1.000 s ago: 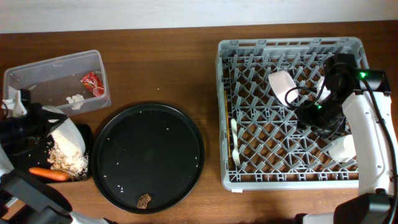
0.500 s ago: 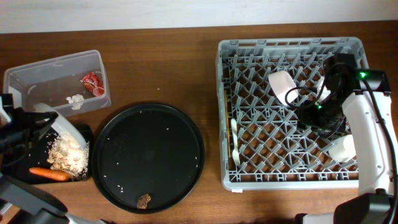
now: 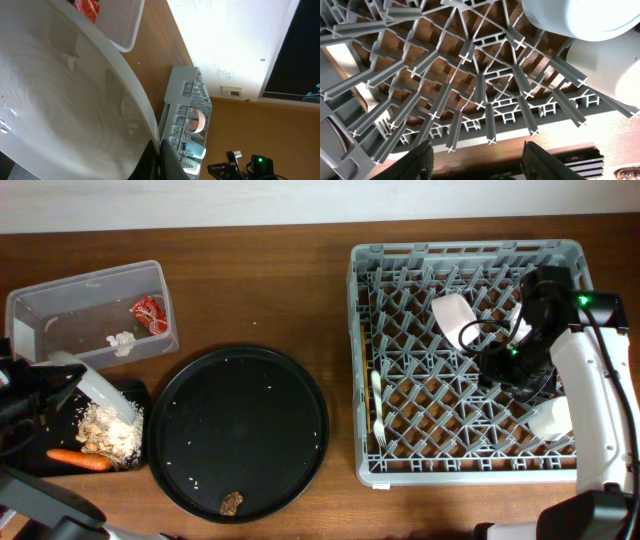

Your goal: Sort waste into correct bins and load items into the dishwasher rack

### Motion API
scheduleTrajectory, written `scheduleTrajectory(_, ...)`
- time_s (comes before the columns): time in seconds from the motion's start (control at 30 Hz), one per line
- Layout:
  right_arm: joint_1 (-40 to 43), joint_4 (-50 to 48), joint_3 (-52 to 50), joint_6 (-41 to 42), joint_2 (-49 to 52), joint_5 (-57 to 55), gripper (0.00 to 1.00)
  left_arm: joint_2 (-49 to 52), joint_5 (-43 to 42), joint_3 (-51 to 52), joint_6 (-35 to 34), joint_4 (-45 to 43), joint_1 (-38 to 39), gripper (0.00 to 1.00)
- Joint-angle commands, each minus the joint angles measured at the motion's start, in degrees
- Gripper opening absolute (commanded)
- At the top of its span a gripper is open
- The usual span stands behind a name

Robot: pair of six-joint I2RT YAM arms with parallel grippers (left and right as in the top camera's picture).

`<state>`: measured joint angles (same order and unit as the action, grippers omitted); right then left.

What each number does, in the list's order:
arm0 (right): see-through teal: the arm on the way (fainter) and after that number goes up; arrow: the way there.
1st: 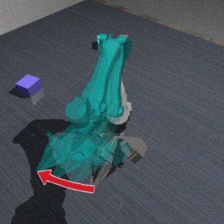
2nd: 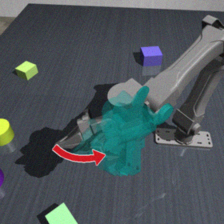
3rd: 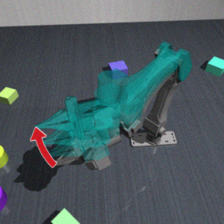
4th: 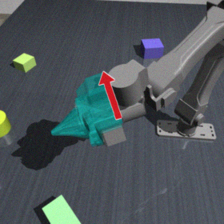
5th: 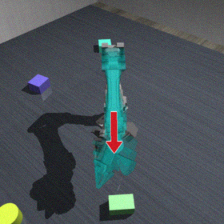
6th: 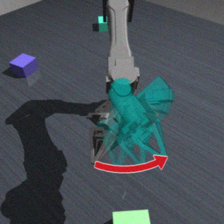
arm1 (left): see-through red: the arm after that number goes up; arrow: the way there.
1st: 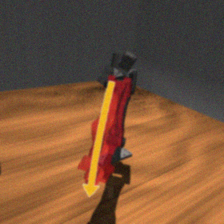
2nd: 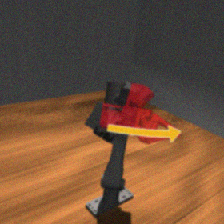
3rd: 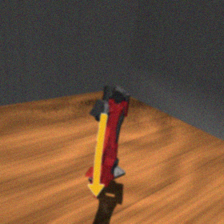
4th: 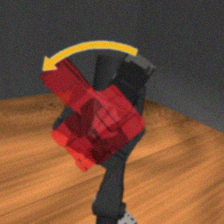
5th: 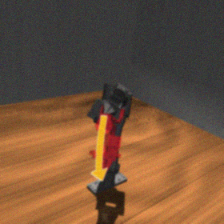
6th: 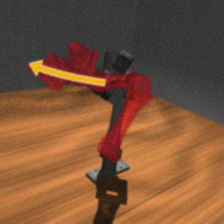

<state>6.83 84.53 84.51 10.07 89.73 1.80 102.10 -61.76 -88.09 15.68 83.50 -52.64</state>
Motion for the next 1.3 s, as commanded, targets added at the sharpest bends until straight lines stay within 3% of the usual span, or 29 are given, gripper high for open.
scheduleTrajectory(0.0, 0.22, 0.09, -0.35, -0.44, 0.09, -1.03, 0.6, -1.79, -3.1, -0.83, 1.84, 3.58, -1.01, 0.0)
scheduleTrajectory(0.03, 0.22, 0.13, -0.35, -0.44, 0.09, -1.03, 0.6, -1.79, -3.28, -0.83, 3.96, 0.76, -1.49, 0.0)
scheduleTrajectory(0.07, 0.22, 0.11, -0.35, -0.44, 0.09, -1.03, 0.6, -1.7, -1.25, -0.81, 1.16, -2.49, -1.6, 0.0)
scheduleTrajectory(0.1, 0.22, 0.11, -0.35, -0.44, 0.09, -1.03, 0.6, -1.51, 1.14, -0.83, -6.23, -2.71, -1.62, 0.0)
scheduleTrajectory(0.17, 0.22, 0.13, -0.35, -0.44, 0.09, -1.03, 0.6, -1.53, -2.21, -0.83, -1.44, -0.76, -1.66, 0.0)
scheduleTrajectory(0.6, 0.22, 0.13, -0.35, -0.44, 0.09, -1.03, 0.6, -1.51, -2.4, -0.83, -1.05, -0.04, -3.04, 0.0)
scheduleTrajectory(0.7, 0.22, 0.31, -0.35, -0.46, 0.09, -1.03, 0.6, -1.66, -7.32, -0.83, 7.72, -0.35, -2.86, 0.0)
scheduleTrajectory(0.77, 0.22, 0.31, -0.35, -0.46, 0.09, -1.03, 0.6, -1.42, -7.1, -0.81, 6.49, -0.22, -2.86, 0.0)
scheduleTrajectory(0.83, 0.22, 0.31, -0.35, -0.46, 0.09, -1.03, 0.6, -1.4, -0.76, -0.81, -0.9, -0.68, -2.86, 0.0)
scheduleTrajectory(0.9, 0.22, 0.31, -0.35, -0.46, 0.09, -1.03, 0.6, -1.49, -1.16, -0.81, 2.21, 0.07, -2.86, 0.0)
scheduleTrajectory(1.1, 0.35, 0.85, -0.35, -0.83, 0.09, -1.64, 0.6, -1.42, -2.49, -0.81, 2.32, 1.75, -2.05, 0.0)
scheduleTrajectory(1.27, 2.4, 2.05, -0.35, -0.59, -0.04, -2.27, 0.6, -1.79, -3.39, -0.83, 5.97, 4.02, 7.17, 0.0)
